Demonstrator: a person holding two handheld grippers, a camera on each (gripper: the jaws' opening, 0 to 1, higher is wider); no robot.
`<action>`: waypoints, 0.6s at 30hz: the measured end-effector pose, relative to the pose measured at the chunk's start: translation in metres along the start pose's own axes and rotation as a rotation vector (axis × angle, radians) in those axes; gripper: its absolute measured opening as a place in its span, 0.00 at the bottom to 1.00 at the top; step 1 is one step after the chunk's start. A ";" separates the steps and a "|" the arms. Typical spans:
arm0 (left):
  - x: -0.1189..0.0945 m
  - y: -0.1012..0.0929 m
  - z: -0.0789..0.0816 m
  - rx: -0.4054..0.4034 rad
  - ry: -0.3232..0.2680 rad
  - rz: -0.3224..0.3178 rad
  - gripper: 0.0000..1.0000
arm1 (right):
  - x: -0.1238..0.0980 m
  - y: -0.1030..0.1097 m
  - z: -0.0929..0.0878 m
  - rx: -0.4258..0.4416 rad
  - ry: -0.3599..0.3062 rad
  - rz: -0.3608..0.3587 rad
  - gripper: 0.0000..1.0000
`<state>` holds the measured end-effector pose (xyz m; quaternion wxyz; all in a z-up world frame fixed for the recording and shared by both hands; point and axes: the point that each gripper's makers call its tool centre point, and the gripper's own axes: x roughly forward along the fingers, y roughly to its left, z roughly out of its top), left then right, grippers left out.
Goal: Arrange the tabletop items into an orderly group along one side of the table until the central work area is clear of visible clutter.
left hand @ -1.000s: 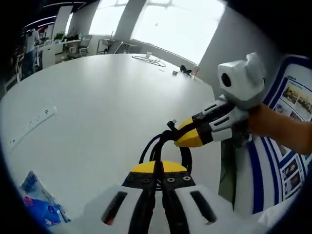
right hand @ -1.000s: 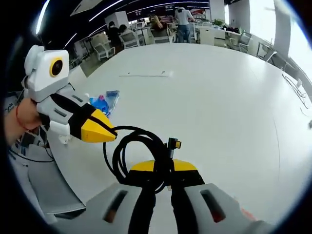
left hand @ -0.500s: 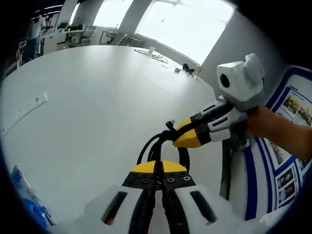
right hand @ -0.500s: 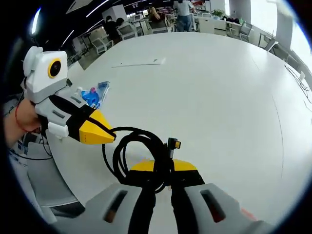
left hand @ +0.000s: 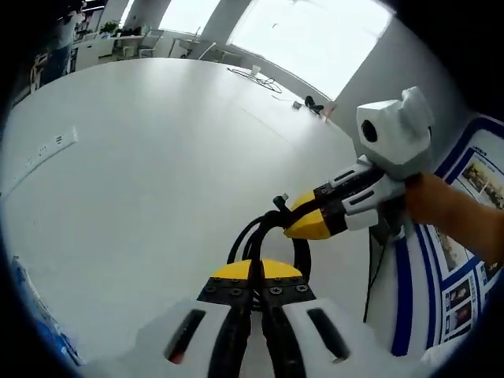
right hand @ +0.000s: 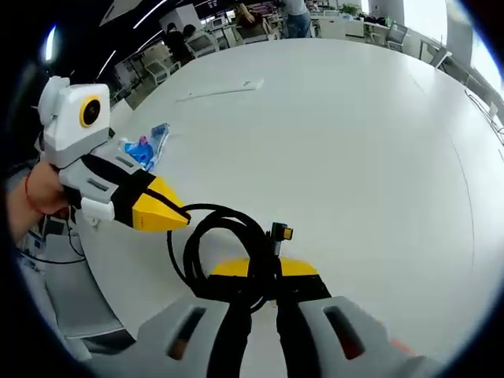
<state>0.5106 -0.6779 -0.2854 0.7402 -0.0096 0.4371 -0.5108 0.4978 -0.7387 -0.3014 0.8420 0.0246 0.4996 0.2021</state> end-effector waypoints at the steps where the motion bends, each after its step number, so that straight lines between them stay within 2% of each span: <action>1: 0.001 0.001 -0.001 -0.003 0.002 0.000 0.00 | 0.001 0.001 0.000 0.001 0.002 0.001 0.08; 18: 0.020 0.015 -0.006 -0.019 0.017 0.015 0.00 | 0.015 -0.011 -0.008 0.016 0.004 -0.026 0.09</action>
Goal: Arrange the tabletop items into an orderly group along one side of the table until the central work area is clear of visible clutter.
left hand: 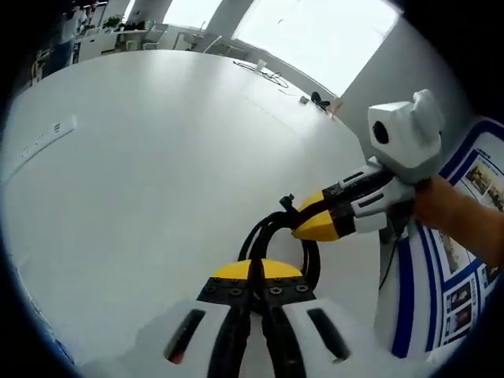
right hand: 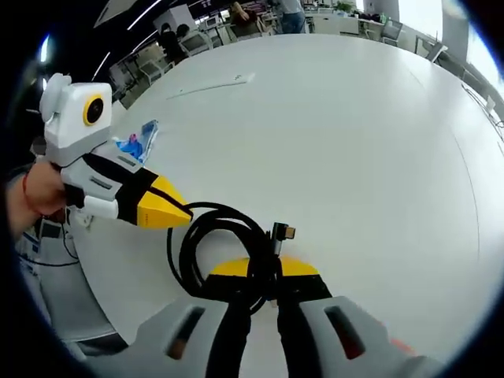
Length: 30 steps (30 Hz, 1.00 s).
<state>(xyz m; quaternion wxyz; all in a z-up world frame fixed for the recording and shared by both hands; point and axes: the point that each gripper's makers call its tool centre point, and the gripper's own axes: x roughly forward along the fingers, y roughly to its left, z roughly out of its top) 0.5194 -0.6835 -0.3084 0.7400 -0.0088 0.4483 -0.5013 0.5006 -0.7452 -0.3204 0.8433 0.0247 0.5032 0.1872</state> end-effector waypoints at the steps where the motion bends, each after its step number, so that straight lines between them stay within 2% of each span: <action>1: 0.001 0.001 -0.001 -0.002 0.001 0.002 0.00 | 0.001 0.000 -0.001 -0.002 0.004 -0.001 0.09; 18: 0.013 0.014 -0.007 -0.002 0.003 0.025 0.00 | 0.011 -0.005 -0.007 -0.032 0.004 -0.044 0.10; 30: 0.014 0.016 -0.008 0.041 0.004 0.023 0.01 | 0.011 -0.008 -0.004 -0.019 -0.022 -0.055 0.13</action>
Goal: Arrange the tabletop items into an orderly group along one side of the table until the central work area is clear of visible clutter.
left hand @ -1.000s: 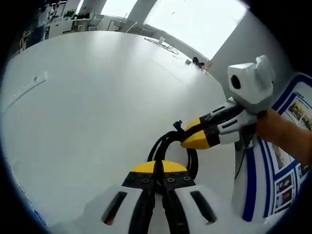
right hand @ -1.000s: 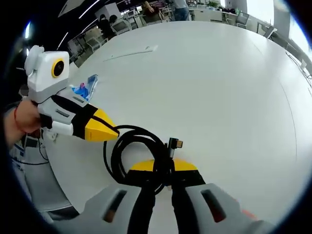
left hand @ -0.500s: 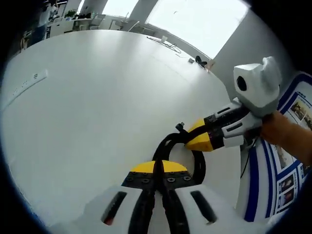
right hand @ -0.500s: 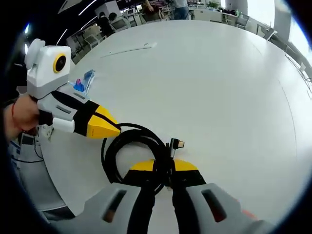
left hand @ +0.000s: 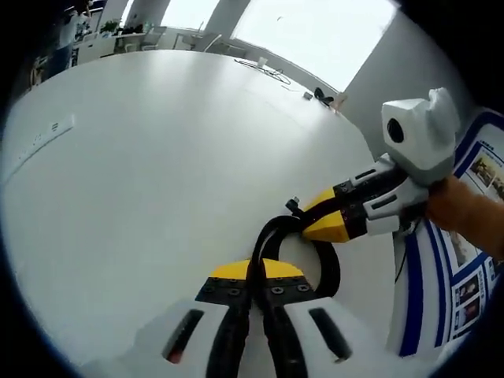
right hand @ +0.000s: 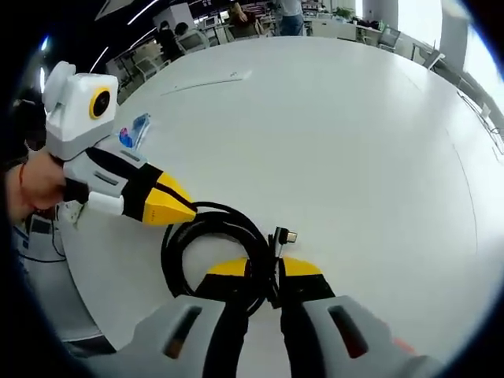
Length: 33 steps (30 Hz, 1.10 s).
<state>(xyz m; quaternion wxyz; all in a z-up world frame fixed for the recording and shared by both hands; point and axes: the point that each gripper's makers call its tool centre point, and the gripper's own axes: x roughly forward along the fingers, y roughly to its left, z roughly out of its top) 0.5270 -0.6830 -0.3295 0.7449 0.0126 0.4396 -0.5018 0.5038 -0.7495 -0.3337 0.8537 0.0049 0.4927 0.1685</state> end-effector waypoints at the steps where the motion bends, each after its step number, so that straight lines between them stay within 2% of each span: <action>1: 0.000 0.000 0.001 0.012 -0.005 -0.003 0.01 | 0.000 0.000 0.000 -0.001 -0.001 -0.002 0.14; 6: -0.001 -0.001 0.002 0.043 -0.012 0.001 0.06 | -0.001 -0.002 0.002 0.000 -0.009 -0.007 0.17; 10: -0.002 0.001 0.001 0.058 -0.004 0.012 0.20 | -0.003 0.000 0.003 0.007 -0.021 -0.010 0.20; 13: -0.005 0.001 0.001 0.056 -0.012 0.010 0.20 | -0.004 0.000 0.002 0.010 -0.024 -0.011 0.21; 17: -0.007 0.000 0.002 0.058 -0.018 0.010 0.28 | -0.006 -0.002 0.003 0.019 -0.038 -0.021 0.26; 25: -0.016 -0.006 0.007 0.081 -0.027 -0.001 0.33 | -0.011 -0.003 0.004 0.029 -0.056 -0.039 0.31; 33: -0.026 -0.009 0.010 0.089 -0.025 0.005 0.41 | -0.029 0.004 0.010 0.052 -0.094 -0.048 0.36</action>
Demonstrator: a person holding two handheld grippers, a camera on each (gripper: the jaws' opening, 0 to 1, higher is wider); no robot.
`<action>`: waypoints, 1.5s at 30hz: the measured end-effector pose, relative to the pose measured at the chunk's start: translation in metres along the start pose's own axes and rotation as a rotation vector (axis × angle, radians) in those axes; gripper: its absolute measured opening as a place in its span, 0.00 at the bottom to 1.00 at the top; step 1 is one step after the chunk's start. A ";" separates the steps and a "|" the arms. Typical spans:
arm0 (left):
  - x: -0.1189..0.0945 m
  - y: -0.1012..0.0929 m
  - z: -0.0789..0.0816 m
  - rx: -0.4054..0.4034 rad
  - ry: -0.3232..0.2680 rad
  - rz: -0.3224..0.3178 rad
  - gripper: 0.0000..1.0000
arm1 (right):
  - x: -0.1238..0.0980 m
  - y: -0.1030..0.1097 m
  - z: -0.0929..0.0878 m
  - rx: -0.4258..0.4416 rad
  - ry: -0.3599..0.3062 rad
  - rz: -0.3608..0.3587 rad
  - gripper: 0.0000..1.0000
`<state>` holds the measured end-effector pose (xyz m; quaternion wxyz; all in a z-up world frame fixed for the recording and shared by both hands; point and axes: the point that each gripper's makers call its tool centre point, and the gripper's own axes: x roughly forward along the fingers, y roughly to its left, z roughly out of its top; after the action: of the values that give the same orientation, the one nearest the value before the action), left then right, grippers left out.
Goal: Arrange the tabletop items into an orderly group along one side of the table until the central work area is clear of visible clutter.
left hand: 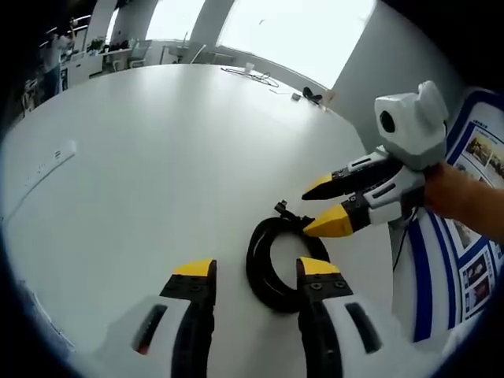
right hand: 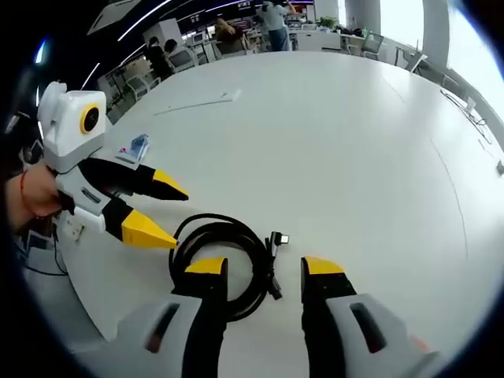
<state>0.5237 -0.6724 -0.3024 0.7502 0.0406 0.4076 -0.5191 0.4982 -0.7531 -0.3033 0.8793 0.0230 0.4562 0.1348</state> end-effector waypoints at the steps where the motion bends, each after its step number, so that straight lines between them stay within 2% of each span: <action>1: -0.001 0.000 0.000 0.002 0.000 0.001 0.41 | -0.001 0.000 0.000 0.001 0.000 -0.002 0.37; 13: -0.021 -0.009 0.009 0.023 -0.024 0.007 0.49 | -0.019 0.007 0.011 0.028 -0.057 -0.009 0.38; 25: -0.052 -0.017 0.016 0.048 -0.059 0.015 0.54 | -0.039 0.021 0.028 0.043 -0.135 -0.032 0.42; 38: -0.089 -0.020 0.020 0.058 -0.099 0.038 0.56 | -0.056 0.053 0.038 0.030 -0.171 -0.014 0.47; 45: -0.117 -0.020 0.016 0.057 -0.128 0.060 0.58 | -0.064 0.076 0.046 0.029 -0.206 0.002 0.47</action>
<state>0.5010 -0.6018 -0.2083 0.7885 0.0412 0.3425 -0.5092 0.4836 -0.6924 -0.2130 0.9210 0.0497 0.3652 0.1260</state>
